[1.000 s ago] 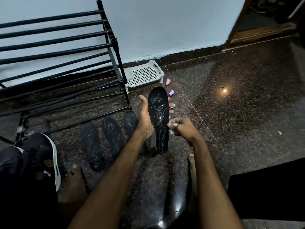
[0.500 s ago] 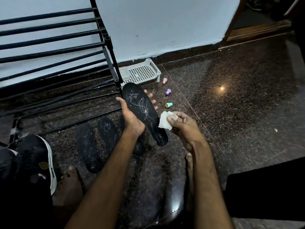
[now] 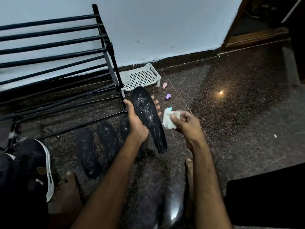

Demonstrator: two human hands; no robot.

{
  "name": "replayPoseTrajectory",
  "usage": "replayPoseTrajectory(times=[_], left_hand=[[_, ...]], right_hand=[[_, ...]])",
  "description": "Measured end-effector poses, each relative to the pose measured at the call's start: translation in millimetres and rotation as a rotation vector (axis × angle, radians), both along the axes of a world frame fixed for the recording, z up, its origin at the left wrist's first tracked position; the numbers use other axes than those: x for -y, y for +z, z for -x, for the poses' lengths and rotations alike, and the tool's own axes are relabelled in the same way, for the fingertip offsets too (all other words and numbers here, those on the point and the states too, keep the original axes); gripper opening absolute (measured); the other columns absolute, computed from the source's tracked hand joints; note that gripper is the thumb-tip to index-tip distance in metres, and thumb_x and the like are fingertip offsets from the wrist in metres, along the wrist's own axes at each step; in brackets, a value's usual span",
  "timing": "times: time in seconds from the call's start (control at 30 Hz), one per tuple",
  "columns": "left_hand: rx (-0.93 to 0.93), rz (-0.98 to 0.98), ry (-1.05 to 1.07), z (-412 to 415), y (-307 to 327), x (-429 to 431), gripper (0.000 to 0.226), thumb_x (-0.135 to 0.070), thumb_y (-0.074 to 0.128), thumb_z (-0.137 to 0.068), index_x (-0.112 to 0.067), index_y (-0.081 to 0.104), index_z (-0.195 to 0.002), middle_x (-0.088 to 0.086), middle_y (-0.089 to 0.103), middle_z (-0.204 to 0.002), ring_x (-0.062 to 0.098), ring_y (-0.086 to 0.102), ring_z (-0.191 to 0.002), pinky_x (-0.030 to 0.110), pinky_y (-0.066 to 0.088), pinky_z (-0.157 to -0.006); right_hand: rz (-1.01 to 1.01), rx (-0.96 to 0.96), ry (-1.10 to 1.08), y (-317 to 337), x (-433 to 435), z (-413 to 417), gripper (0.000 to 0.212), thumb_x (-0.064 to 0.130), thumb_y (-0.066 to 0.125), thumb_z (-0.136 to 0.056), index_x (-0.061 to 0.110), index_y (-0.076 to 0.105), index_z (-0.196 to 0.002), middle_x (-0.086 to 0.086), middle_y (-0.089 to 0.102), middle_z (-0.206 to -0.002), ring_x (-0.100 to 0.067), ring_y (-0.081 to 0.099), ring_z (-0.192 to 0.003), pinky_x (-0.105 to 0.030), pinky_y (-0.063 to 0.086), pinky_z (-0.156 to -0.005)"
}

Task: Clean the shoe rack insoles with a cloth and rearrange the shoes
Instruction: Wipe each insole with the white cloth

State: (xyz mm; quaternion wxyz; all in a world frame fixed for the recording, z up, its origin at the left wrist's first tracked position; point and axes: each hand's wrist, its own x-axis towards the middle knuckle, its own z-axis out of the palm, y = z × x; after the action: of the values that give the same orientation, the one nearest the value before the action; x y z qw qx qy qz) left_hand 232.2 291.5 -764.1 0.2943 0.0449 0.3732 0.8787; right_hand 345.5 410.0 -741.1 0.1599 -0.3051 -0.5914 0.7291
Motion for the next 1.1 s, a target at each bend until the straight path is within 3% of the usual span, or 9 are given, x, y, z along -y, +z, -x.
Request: replayPoseTrajectory(times=[0.1, 0.27, 0.37, 0.53, 0.6, 0.7, 0.8, 0.93, 1.1], left_hand=[[-0.016, 0.064, -0.035, -9.4, 3.2, -8.3, 0.096, -0.078, 0.018, -0.09, 0.002, 0.061, -0.123, 0.018, 0.067, -0.108, 0.032, 0.064, -0.098, 0.044, 0.055, -0.086], [-0.131, 0.18, -0.062, -11.9, 7.9, -11.8, 0.09, -0.067, 0.004, -0.096, -0.005, 0.062, -0.124, 0.017, 0.067, -0.114, 0.027, 0.063, -0.106, 0.046, 0.047, -0.099], [-0.132, 0.211, -0.077, -14.4, 8.1, -12.1, 0.087, -0.069, 0.007, -0.095, -0.008, 0.064, -0.12, 0.014, 0.069, -0.113, 0.024, 0.064, -0.105, 0.046, 0.045, -0.099], [-0.084, 0.221, -0.183, -25.5, 10.7, -13.6, 0.092, -0.075, 0.017, -0.089, -0.001, 0.065, -0.116, 0.019, 0.071, -0.108, 0.031, 0.067, -0.1, 0.037, 0.058, -0.082], [-0.016, 0.225, -0.177, -25.4, 9.8, -14.6, 0.088, -0.069, 0.01, -0.094, -0.002, 0.064, -0.114, 0.015, 0.072, -0.104, 0.026, 0.07, -0.092, 0.034, 0.059, -0.072], [-0.033, 0.248, -0.153, -19.3, 5.0, -11.9, 0.091, -0.07, 0.007, -0.094, -0.004, 0.052, -0.137, 0.014, 0.061, -0.131, 0.022, 0.063, -0.117, 0.047, 0.05, -0.098], [-0.059, 0.296, -0.195, -16.9, 2.9, -10.1, 0.091, -0.071, 0.004, -0.093, -0.01, 0.047, -0.144, 0.01, 0.056, -0.14, 0.022, 0.054, -0.129, 0.053, 0.038, -0.109], [-0.037, 0.144, -0.275, -25.5, 5.6, -14.8, 0.09, -0.07, 0.011, -0.095, -0.001, 0.05, -0.139, 0.025, 0.055, -0.137, 0.036, 0.051, -0.13, 0.051, 0.04, -0.11], [-0.024, 0.218, -0.229, -24.6, 10.0, -11.3, 0.092, -0.074, 0.013, -0.092, -0.002, 0.06, -0.124, 0.015, 0.07, -0.111, 0.028, 0.063, -0.101, 0.043, 0.048, -0.091]], right_hand=[[0.123, -0.054, 0.065, 13.6, 18.0, 16.6, 0.014, 0.005, 0.071, -0.086, 0.006, 0.064, -0.098, -0.007, 0.072, -0.084, -0.019, 0.068, -0.075, -0.032, 0.058, -0.064], [-0.578, 0.646, -0.133, -17.3, 18.5, -14.5, 0.018, 0.02, 0.069, -0.091, 0.007, 0.068, -0.103, -0.007, 0.067, -0.091, -0.008, 0.051, -0.061, -0.01, 0.036, -0.046], [-0.566, 0.544, -0.247, -15.2, 0.3, -21.3, 0.02, 0.022, 0.071, -0.088, 0.008, 0.069, -0.102, -0.01, 0.072, -0.099, -0.02, 0.062, -0.078, -0.022, 0.043, -0.066], [-0.045, -0.044, 0.151, 25.9, 7.4, 13.5, 0.018, 0.007, 0.071, -0.087, 0.0, 0.065, -0.102, -0.012, 0.069, -0.089, -0.023, 0.066, -0.077, -0.031, 0.054, -0.063], [-0.336, 0.159, 0.197, 18.6, 14.6, 19.6, 0.017, 0.01, 0.073, -0.086, 0.002, 0.067, -0.099, -0.01, 0.067, -0.083, -0.018, 0.06, -0.071, -0.025, 0.045, -0.059], [-0.739, 0.585, -0.094, -2.3, 11.2, 1.0, 0.017, 0.013, 0.066, -0.091, 0.009, 0.067, -0.107, -0.005, 0.071, -0.097, -0.011, 0.057, -0.07, -0.01, 0.032, -0.047], [-0.638, 0.41, -0.317, -3.9, -3.2, -11.9, 0.013, 0.015, 0.071, -0.087, 0.011, 0.068, -0.099, -0.007, 0.073, -0.094, -0.017, 0.063, -0.072, -0.016, 0.045, -0.053], [-0.197, -0.069, 0.017, 34.2, 3.5, 10.5, 0.01, 0.009, 0.072, -0.087, 0.011, 0.066, -0.094, -0.006, 0.069, -0.09, -0.019, 0.067, -0.079, -0.035, 0.058, -0.069], [-0.811, 0.499, -0.048, 11.4, 9.4, 16.1, 0.017, 0.015, 0.067, -0.091, 0.009, 0.065, -0.107, -0.003, 0.069, -0.096, -0.011, 0.057, -0.069, -0.003, 0.034, -0.047]])
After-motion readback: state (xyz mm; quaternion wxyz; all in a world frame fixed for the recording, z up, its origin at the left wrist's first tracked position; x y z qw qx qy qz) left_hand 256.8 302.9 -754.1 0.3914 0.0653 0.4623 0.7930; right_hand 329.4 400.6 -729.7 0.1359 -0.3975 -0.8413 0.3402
